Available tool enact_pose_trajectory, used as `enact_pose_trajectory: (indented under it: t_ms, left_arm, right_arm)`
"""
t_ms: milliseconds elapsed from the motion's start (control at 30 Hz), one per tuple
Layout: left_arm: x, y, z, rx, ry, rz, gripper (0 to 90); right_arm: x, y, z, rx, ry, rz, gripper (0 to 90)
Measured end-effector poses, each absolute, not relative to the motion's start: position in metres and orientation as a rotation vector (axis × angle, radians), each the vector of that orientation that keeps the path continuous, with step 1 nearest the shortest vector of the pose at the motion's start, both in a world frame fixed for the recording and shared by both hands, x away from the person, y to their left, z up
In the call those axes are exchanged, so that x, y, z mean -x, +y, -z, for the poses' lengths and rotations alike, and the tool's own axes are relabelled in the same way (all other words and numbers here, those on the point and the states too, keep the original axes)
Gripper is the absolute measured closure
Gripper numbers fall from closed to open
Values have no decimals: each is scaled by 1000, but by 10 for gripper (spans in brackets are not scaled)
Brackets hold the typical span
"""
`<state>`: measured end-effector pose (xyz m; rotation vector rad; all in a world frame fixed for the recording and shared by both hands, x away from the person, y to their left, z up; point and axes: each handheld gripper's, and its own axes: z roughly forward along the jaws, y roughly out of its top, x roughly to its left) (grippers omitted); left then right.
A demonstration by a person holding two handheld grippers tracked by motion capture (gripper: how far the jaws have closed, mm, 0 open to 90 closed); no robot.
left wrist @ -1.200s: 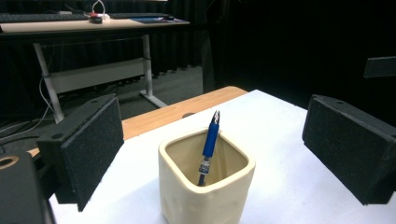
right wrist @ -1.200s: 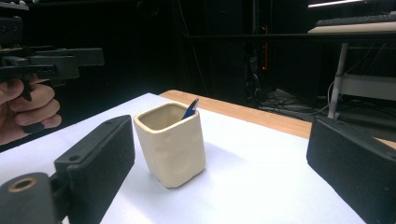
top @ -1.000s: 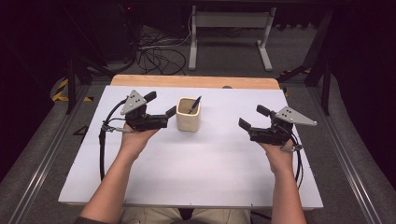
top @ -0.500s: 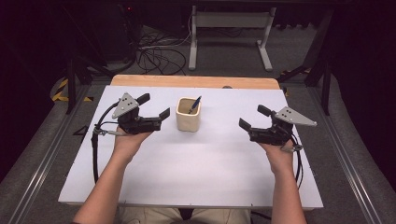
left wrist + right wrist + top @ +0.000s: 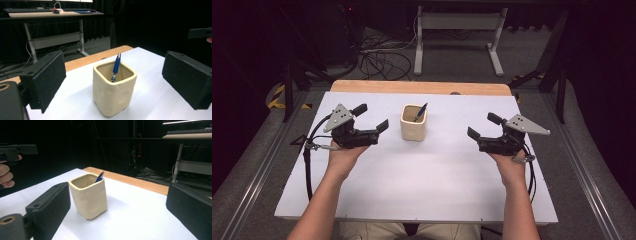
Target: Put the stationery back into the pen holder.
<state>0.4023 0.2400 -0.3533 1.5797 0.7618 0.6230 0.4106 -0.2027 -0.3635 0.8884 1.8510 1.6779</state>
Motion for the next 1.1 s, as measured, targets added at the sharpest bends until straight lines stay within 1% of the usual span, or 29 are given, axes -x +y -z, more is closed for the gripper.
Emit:
enact_pose_trajectory:
  t_ms: [700, 1100]
  left_arm:
    - [-382, 269, 360, -1552, 789, -617, 58]
    - [-378, 281, 366, -1550, 794, -618, 62]
  right_arm:
    - [-409, -211, 361, -904, 1829, -1691, 57]
    - [-410, -212, 362, -913, 1827, -1686, 46]
